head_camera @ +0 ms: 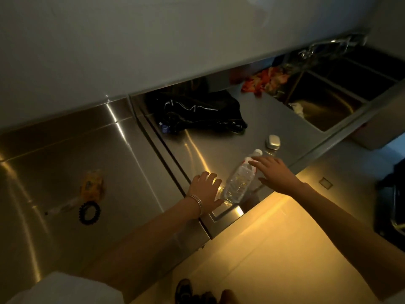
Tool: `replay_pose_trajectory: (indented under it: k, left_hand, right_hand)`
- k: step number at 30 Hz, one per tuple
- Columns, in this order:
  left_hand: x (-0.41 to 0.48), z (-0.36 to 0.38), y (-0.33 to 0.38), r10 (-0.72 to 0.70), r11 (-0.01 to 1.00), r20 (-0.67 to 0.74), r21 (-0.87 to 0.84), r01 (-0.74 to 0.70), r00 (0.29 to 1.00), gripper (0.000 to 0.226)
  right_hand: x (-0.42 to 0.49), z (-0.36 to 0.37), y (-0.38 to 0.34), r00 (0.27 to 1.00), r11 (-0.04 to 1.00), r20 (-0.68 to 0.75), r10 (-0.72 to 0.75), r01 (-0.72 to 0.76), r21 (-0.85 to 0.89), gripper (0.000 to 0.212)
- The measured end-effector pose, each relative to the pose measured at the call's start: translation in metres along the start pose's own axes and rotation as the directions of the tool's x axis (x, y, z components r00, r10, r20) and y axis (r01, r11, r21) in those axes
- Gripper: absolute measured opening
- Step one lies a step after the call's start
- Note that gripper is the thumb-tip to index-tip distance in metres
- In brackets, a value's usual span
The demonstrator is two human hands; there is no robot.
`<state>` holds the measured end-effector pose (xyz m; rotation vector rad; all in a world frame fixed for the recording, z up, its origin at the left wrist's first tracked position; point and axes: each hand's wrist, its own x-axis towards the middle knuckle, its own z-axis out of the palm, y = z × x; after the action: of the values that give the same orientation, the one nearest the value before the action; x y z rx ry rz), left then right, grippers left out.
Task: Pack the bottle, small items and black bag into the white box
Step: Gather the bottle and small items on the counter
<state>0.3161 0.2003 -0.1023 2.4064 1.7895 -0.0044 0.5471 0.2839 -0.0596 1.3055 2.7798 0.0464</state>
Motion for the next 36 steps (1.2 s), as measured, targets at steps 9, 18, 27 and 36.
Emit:
replay_pose_trajectory:
  k: [9, 18, 27, 36]
  left_hand:
    - [0.073, 0.005, 0.045, -0.133, 0.984, 0.036, -0.119, 0.136, 0.991, 0.077]
    - [0.096, 0.022, 0.068, -0.435, 0.827, 0.111, -0.344, 0.446, 0.893, 0.074]
    - [0.056, 0.014, 0.032, -0.47, 0.803, -0.007, -0.418, 0.424, 0.883, 0.074]
    - [-0.045, -0.006, -0.009, -0.679, 0.69, -0.122, -0.443, 0.573, 0.724, 0.077]
  right_hand:
    - [0.042, 0.023, 0.052, 0.977, 0.986, 0.15, -0.152, 0.161, -0.048, 0.067]
    - [0.077, 0.038, 0.073, 0.9, 0.91, 0.133, -0.414, 0.412, 0.05, 0.069]
    - [0.102, 0.03, 0.068, 0.841, 0.812, 0.085, -0.534, 0.482, 0.329, 0.064]
    - [0.124, 0.016, -0.002, 0.757, 0.66, -0.059, -0.651, 0.603, 0.447, 0.058]
